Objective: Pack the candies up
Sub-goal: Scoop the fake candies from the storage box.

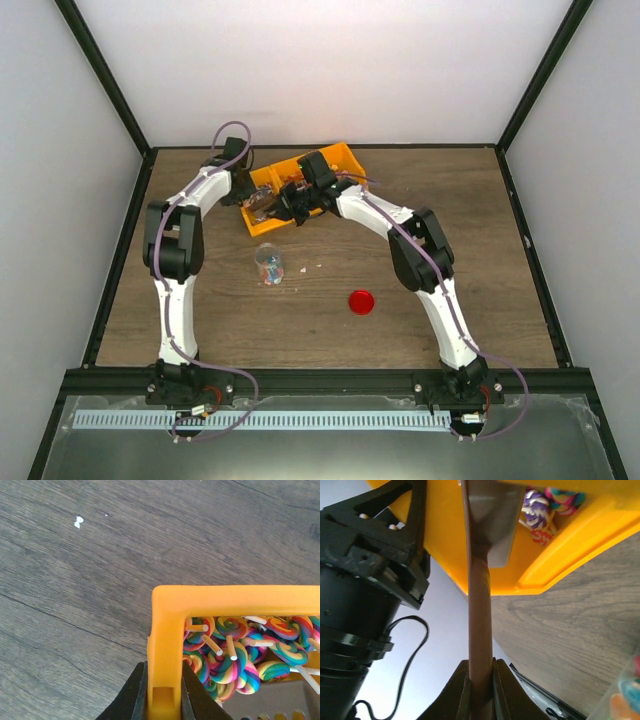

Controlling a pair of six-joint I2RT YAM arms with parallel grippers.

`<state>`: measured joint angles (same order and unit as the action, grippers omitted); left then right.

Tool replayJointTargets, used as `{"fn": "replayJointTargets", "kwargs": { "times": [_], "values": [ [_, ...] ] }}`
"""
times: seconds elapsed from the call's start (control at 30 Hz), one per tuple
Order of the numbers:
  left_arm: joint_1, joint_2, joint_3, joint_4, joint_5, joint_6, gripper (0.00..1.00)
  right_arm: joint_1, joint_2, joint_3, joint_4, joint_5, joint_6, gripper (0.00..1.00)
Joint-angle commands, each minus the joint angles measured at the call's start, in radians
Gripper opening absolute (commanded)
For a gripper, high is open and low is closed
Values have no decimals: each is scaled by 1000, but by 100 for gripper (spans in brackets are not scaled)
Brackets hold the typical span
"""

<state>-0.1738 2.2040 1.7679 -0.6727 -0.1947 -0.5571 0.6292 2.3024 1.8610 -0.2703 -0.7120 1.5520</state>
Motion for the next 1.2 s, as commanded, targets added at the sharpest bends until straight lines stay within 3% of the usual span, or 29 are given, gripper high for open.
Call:
{"fn": "replayJointTargets", "kwargs": {
  "times": [0.0,0.2,0.43,0.7,0.9,1.17],
  "values": [
    [-3,26,10,-45,55,2,4,0,-31,124,-328,160,33,1],
    [-3,40,17,-49,45,-12,4,5,-50,118,-433,136,28,1],
    [-3,57,22,-53,49,-39,4,9,-97,57,-388,107,60,1],
    [-4,59,23,-56,59,-52,4,-13,12,122,-471,149,19,1],
    [-4,86,41,-64,110,-9,4,-19,146,170,-387,125,31,1],
    [2,119,100,-89,167,19,4,-39,256,135,-44,51,3,1]
  ]
}}
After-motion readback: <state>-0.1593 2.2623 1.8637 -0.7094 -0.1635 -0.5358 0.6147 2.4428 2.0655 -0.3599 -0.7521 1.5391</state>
